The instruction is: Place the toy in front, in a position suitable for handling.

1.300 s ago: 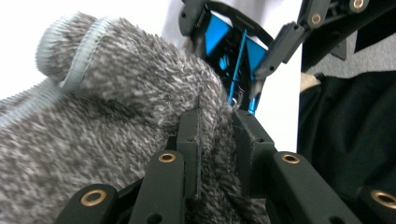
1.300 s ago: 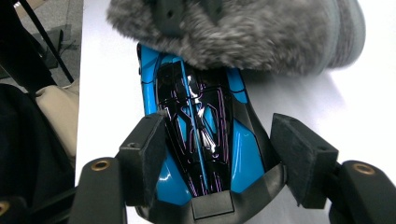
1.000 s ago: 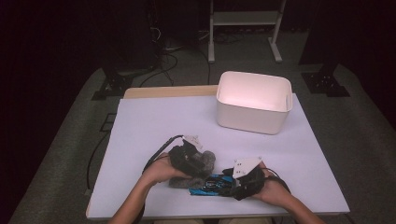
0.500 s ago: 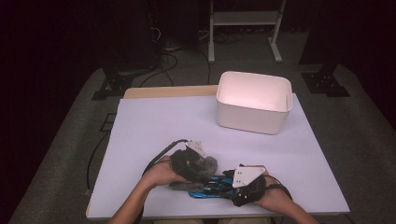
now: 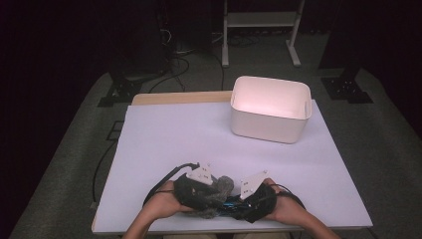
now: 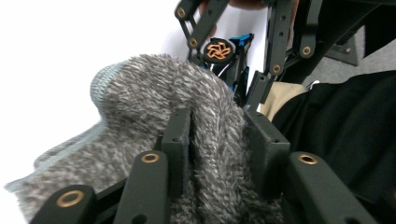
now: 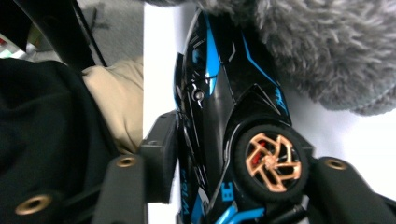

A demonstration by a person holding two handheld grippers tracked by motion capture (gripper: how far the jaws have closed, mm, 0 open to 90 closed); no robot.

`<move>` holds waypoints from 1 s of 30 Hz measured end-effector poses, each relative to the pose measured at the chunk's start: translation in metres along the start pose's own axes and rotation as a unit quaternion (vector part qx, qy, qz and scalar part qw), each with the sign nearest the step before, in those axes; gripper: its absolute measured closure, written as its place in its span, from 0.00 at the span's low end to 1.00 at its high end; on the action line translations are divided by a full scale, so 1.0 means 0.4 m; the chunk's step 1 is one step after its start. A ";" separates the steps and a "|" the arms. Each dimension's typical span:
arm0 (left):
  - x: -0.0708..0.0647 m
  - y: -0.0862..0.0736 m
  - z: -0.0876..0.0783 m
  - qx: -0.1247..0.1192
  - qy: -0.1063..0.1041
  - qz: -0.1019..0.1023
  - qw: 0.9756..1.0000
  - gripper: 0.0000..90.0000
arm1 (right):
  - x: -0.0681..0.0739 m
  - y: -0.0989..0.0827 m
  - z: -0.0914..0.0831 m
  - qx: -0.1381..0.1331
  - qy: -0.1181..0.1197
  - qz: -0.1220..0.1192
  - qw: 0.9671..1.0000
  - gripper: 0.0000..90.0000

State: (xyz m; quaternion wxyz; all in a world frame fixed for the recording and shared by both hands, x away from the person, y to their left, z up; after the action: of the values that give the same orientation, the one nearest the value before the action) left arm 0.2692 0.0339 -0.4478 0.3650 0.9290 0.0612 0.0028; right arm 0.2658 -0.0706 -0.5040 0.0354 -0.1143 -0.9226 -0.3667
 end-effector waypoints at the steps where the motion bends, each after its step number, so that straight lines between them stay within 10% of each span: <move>1: -0.001 -0.001 -0.001 0.005 0.012 0.005 1.000 0.72 | 0.004 -0.002 0.001 0.000 0.005 -0.005 1.000 0.60; 10: 0.009 -0.008 -0.011 0.030 0.079 0.048 0.995 0.70 | 0.004 0.015 -0.002 0.000 -0.025 -0.060 0.998 0.61; 14: 0.069 0.005 -0.022 0.043 0.104 0.059 0.992 0.70 | -0.058 0.055 -0.013 -0.007 -0.049 -0.073 0.996 0.62; 17: 0.091 0.008 -0.013 0.029 0.107 0.047 0.993 0.70 | -0.086 0.052 -0.009 -0.010 -0.047 -0.055 0.997 0.62; 21: 0.096 0.004 0.005 -0.005 0.086 -0.033 0.996 0.60 | -0.097 0.019 0.001 -0.008 -0.039 -0.033 0.999 0.61; 30: 0.085 0.003 -0.006 -0.013 0.095 0.012 0.995 0.81 | -0.088 0.003 -0.056 -0.049 -0.030 -0.001 0.998 0.59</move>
State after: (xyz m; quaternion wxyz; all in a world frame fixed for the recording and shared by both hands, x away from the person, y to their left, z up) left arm 0.3029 0.0386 -0.4466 0.3697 0.9204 0.0842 0.0958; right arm 0.2999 -0.0916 -0.4921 0.0017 -0.1258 -0.9042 -0.4081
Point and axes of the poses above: each handheld gripper's, and its own axes: z roughly forward along the jaws, y roughly out of its top, x roughly to its left, the point moved 9 cm from there along z, roughly forward along the jaws, and after that the axes turned 5 degrees about z, right-handed, at the moved point
